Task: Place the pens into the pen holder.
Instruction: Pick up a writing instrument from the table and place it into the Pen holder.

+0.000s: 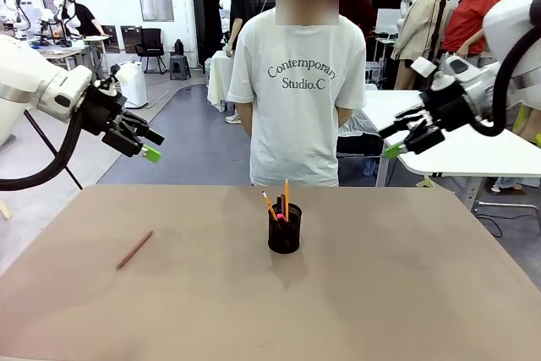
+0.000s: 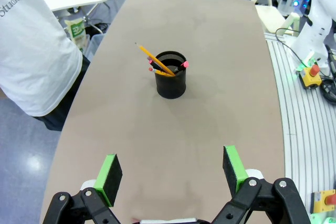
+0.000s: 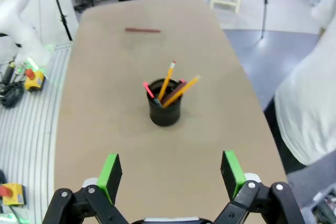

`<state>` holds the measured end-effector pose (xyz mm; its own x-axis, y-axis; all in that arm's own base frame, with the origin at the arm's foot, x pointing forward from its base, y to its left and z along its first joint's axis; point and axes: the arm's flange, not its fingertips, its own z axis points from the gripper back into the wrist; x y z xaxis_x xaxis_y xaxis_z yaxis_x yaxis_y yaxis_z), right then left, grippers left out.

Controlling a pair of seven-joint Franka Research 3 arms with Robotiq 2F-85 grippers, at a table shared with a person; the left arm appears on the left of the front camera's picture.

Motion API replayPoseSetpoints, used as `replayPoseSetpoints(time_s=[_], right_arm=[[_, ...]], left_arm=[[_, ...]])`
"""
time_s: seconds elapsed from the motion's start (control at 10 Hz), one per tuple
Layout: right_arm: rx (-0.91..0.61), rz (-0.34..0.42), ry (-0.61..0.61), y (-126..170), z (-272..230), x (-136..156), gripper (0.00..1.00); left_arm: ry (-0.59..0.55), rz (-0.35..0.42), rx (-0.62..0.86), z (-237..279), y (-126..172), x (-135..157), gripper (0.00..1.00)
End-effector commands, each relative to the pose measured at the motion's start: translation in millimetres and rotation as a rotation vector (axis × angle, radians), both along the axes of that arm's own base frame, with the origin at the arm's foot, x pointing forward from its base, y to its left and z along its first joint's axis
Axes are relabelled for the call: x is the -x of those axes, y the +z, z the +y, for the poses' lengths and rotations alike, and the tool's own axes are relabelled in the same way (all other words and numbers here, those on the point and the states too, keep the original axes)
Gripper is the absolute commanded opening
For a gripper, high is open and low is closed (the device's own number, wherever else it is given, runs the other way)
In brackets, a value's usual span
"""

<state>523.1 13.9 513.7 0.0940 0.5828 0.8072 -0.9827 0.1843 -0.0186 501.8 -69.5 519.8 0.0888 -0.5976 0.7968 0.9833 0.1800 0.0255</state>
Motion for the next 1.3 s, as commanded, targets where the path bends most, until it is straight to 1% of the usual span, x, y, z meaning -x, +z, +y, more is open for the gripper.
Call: replayPoseSetpoints(time_s=[0.0, 0.1, 0.2, 0.3, 0.5, 0.6, 1.2], right_arm=[[0.059, 0.026, -0.034, 5, -11, -3, 1.00], [0.060, 0.020, -0.040, 7, -21, -9, 1.00], [0.048, -0.009, -0.068, 6, -29, -13, 1.00], [0.039, -0.018, -0.073, 7, -36, -17, 1.00], [0.005, 0.012, -0.052, 5, -41, -23, 1.00], [0.041, -0.014, -0.060, 3, -39, -12, 1.00], [0.041, -0.014, -0.060, 3, -39, -12, 1.00]], left_arm=[[-0.007, 0.001, -0.011, 1, 1, 1, 1.00], [-0.007, 0.001, -0.011, 1, 1, 1, 1.00], [-0.007, 0.001, -0.011, 1, 1, 1, 1.00], [-0.007, 0.001, -0.011, 1, 1, 1, 1.00], [-0.007, 0.001, -0.011, 1, 1, 1, 1.00], [-0.007, 0.001, -0.011, 1, 1, 1, 1.00], [-0.007, 0.001, -0.011, 1, 1, 1, 1.00]])
